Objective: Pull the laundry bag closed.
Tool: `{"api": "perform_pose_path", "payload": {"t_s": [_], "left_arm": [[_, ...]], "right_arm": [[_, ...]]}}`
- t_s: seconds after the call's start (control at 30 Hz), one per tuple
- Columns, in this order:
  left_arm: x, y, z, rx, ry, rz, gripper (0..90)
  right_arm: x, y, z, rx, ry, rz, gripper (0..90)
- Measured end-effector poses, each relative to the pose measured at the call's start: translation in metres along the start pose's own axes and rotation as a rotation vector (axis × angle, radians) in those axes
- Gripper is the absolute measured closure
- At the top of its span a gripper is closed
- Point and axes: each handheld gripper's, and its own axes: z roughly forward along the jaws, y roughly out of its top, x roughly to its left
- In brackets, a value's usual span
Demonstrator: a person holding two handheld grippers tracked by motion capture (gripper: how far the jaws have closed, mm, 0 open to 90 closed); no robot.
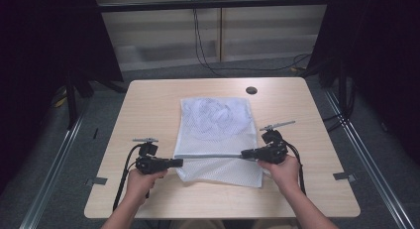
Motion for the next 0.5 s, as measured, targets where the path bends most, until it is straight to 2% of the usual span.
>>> {"api": "perform_pose_path", "payload": {"t_s": [0.17, 0.5], "left_arm": [[0.0003, -0.0001, 0.0, 0.001, 0.001, -0.001, 87.3], [-0.0002, -0.0001, 0.0002, -0.001, 0.0, -0.002, 87.4]], "right_arm": [[-0.0036, -0.0021, -0.0035, -0.002, 0.0, 0.012, 86.9], [-0.0073, -0.0049, -0.0072, 0.001, -0.017, 0.004, 86.9]]}}
